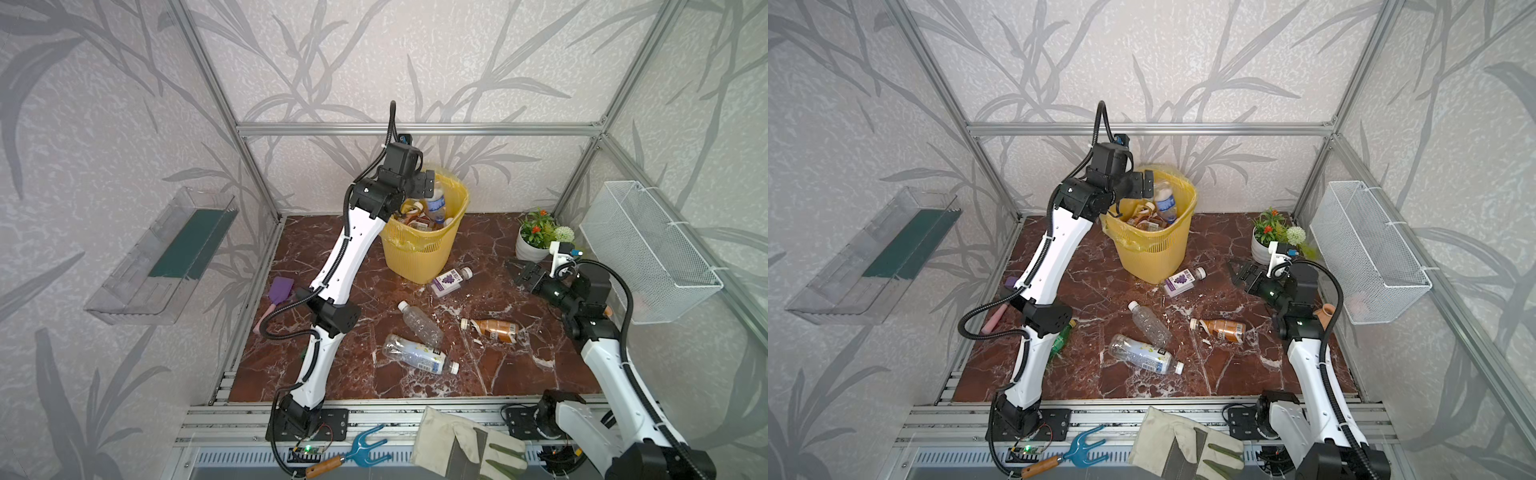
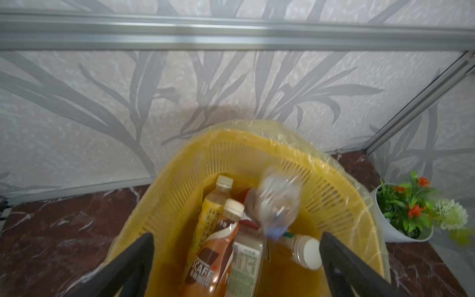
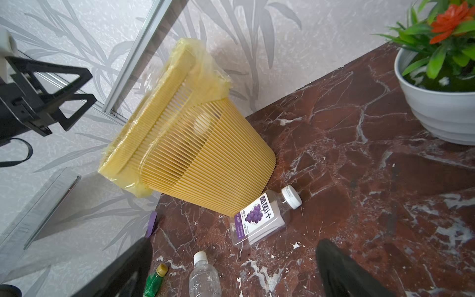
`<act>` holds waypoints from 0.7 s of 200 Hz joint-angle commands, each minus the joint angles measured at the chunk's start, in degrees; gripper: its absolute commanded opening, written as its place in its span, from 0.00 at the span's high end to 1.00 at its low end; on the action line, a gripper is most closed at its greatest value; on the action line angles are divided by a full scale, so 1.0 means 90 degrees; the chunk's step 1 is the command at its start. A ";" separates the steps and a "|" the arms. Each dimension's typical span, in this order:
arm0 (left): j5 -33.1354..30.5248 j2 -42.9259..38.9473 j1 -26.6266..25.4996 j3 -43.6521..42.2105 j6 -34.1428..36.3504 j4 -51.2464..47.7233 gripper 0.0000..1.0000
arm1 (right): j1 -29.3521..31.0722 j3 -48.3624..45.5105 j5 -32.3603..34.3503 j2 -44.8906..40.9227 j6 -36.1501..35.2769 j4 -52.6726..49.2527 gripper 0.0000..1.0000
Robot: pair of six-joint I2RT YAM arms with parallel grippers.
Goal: Throw the plastic bottles in the bin
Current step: 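Carry the Pepsi bottle over the yellow bin with the left gripper and release, then withdraw the left gripper and move it above the green soda bottle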
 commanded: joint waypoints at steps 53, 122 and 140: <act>-0.0456 -0.4326 -0.0272 -0.7058 0.0126 0.4690 0.01 | -0.0029 -0.0098 0.0055 -0.0072 0.0002 -0.0042 0.01; -0.2668 -0.6562 -0.0179 -0.9653 -0.1149 0.4266 0.01 | -0.0033 -0.0167 0.0091 0.0186 0.0081 -0.0163 0.01; -0.3066 -0.7071 -0.0030 -1.0347 -0.1411 0.4240 0.01 | -0.0028 -0.0079 0.0085 0.0317 0.0041 -0.0365 0.00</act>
